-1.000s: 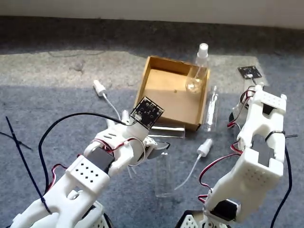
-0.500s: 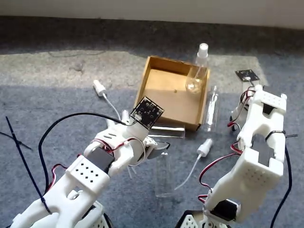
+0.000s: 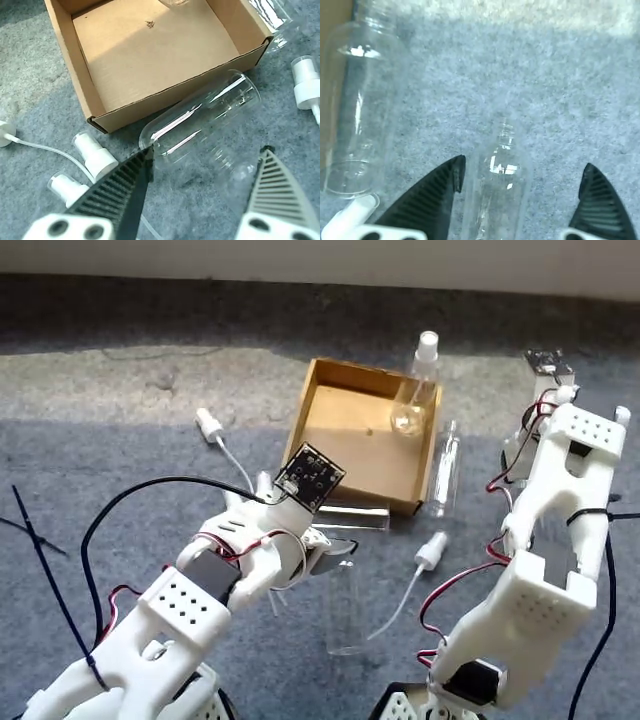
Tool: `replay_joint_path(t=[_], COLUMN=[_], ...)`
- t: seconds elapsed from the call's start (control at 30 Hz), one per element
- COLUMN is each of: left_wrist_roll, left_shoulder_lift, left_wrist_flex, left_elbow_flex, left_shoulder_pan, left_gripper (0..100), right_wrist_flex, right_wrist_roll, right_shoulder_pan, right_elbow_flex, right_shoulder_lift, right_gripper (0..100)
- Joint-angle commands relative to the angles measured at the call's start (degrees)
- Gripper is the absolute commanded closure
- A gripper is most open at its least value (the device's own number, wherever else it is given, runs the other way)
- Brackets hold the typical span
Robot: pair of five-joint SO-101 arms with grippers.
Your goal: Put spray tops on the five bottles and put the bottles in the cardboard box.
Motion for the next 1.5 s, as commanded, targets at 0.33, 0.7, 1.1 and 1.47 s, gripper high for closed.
replay_joint_path(t=[0.33, 0.7, 1.1, 1.47], left_wrist_roll=[-0.26, -0.35, -0.26, 1.41], left_shoulder_lift=[-0.13, -0.13, -0.57, 0.13], left_wrist_flex=[-0.62, -0.62, 2.11, 22.59], left_elbow_flex=[-0.31, -0.31, -3.12, -26.68], left_shoulder_pan=[0.66, 0.66, -1.80, -30.11], left_gripper=[70, 70, 70, 75], right_wrist_flex=[0.66, 0.04, 8.75, 20.26], right_wrist_roll=[-0.62, -0.62, -0.97, -4.04], right_shoulder_pan=[0.13, 0.22, 3.91, 4.09], right_elbow_flex=[-3.30, -4.00, -20.53, -36.79], right_shoulder_lift=[8.75, 8.66, 8.48, 8.40], right_gripper=[70.0, 83.7, 99.3, 99.4])
